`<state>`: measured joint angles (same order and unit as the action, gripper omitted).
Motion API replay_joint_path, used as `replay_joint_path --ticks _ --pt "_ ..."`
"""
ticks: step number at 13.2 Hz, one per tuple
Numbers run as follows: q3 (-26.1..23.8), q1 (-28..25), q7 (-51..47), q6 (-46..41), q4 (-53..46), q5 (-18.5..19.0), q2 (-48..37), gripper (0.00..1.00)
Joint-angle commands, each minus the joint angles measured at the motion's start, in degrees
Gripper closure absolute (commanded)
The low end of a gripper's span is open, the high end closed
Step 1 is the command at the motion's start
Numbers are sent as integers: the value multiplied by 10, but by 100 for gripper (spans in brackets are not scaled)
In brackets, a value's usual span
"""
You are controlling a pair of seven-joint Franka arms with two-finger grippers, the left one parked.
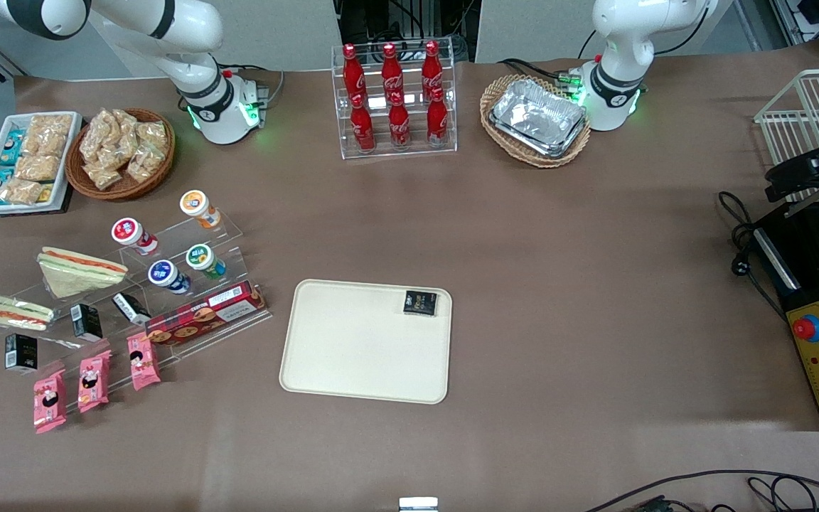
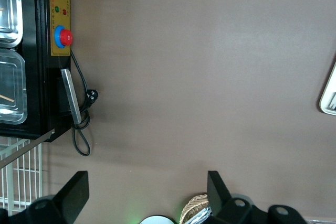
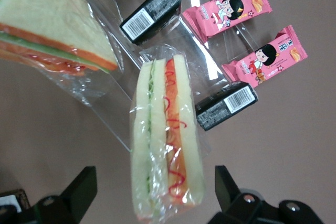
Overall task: Place sandwich on tray
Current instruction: 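Close the right gripper on the long wrapped sandwich and lift it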
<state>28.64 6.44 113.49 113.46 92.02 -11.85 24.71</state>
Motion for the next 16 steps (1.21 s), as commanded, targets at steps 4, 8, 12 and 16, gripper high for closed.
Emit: replay_joint_path --ticks 4,8,12,16 --pt "2 -5 28 58 32 -24 15 0" --pt "3 -7 38 61 33 -44 19 53" --pt "2 -8 39 49 -10 -66 9 97" --pt "-6 -19 -37 -63 -110 -70 -4 97"
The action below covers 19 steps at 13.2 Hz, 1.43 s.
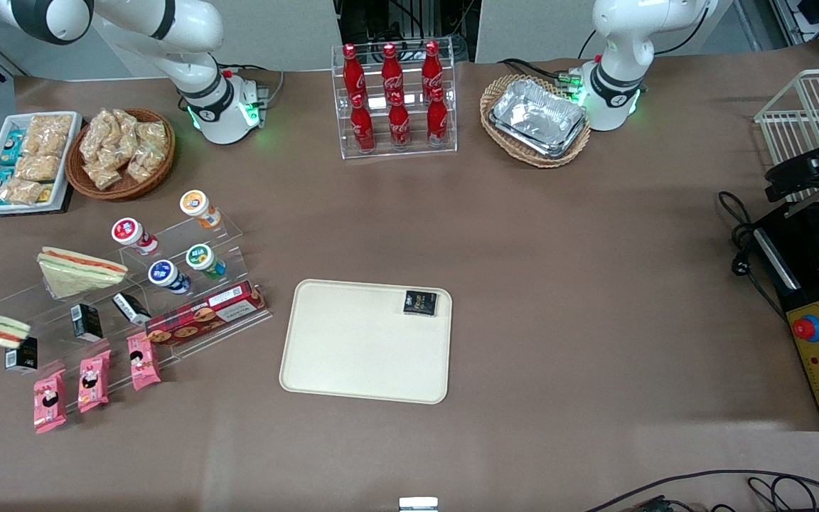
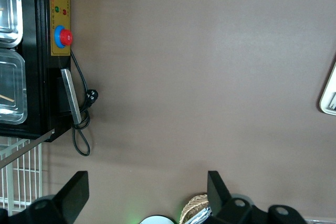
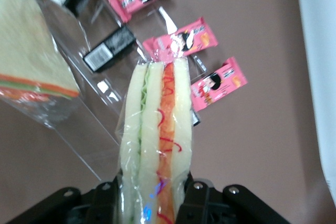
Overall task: Place sandwich on tray
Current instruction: 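Close the right gripper on the long wrapped sandwich and lift it, then carry the held sandwich over to the cream tray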
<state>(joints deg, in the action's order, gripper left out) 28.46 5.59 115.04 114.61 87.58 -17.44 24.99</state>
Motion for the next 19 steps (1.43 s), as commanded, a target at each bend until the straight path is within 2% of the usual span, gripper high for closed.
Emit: replay_joint_path --ticks 1,9,12,19 --pt "-5 -35 -74 -84 -75 -12 -7 97" --pt "-9 -220 -331 -76 -83 -9 -3 96" --pt "-12 -289 -404 -39 -83 -8 13 96" --pt "-25 -394 -524 31 -81 -12 80 95"
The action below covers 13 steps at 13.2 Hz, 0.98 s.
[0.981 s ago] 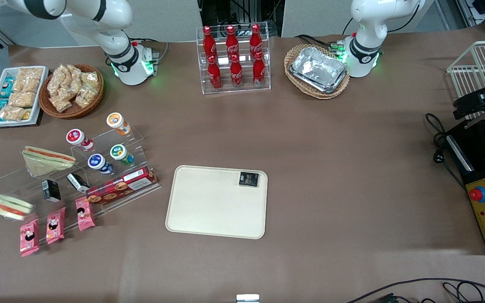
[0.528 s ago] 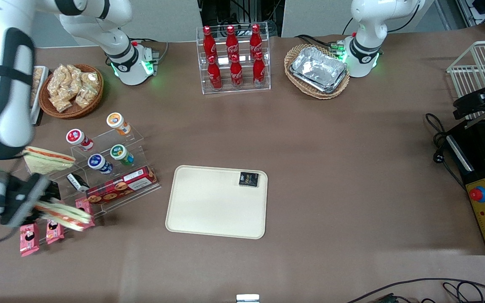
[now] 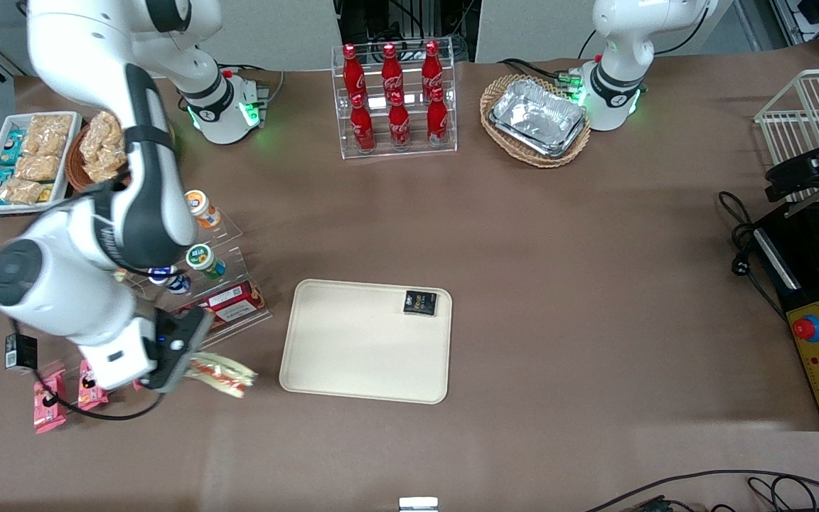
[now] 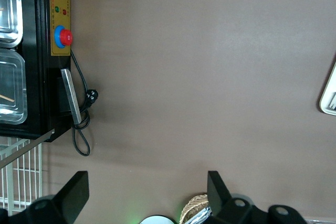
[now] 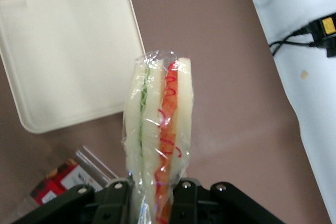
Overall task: Place sandwich on tray
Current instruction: 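Carry the held sandwich over to the cream tray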
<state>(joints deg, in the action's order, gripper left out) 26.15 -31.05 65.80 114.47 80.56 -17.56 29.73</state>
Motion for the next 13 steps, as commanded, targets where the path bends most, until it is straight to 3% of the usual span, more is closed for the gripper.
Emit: replay_joint_path --ticks 1,4,7,13 --pt "-3 -45 -47 47 -11 -12 44 95" --pt "-11 -83 -91 86 -10 -14 80 95" --pt "-50 -98 -98 130 6 -22 95 95" --pt "-51 -151 -154 223 28 -16 146 95"
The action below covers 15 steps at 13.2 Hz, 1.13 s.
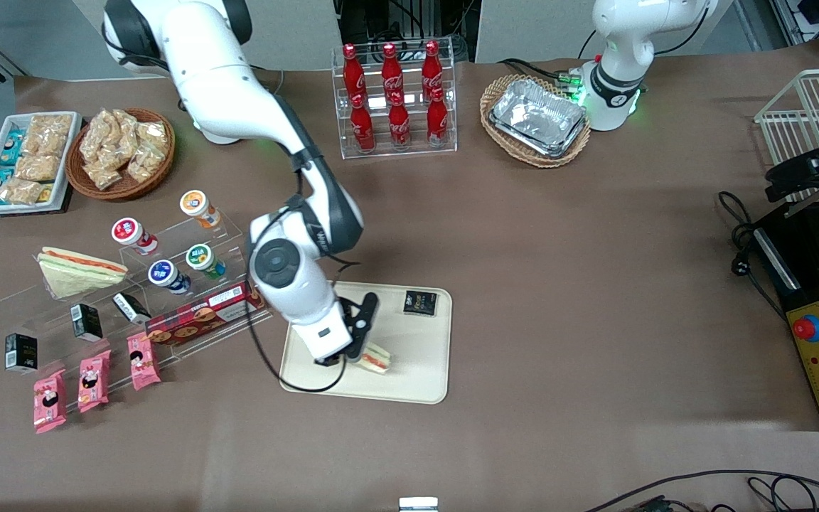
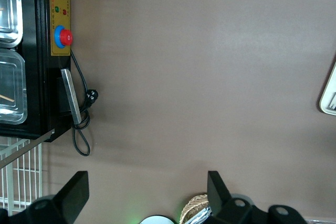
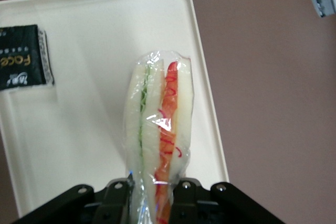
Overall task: Place sandwich on tray
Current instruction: 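Lower the sandwich onto the tray and open the right gripper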
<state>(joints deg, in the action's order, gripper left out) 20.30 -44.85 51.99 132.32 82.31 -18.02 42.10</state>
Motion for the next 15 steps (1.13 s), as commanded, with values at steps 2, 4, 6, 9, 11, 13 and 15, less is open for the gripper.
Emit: replay_joint_path --ticks 2,4,6,9,11,13,15 --pt "8 -23 -16 54 23 -2 32 95" --pt "10 -24 -15 56 36 21 31 95" --pt "10 -25 -16 56 38 26 31 95" --pt "9 -19 -36 60 38 21 32 95" --pt "9 -19 -38 76 37 21 39 64" --pt "9 -19 -39 80 37 21 42 22" --pt "9 -19 -44 80 37 20 41 0"
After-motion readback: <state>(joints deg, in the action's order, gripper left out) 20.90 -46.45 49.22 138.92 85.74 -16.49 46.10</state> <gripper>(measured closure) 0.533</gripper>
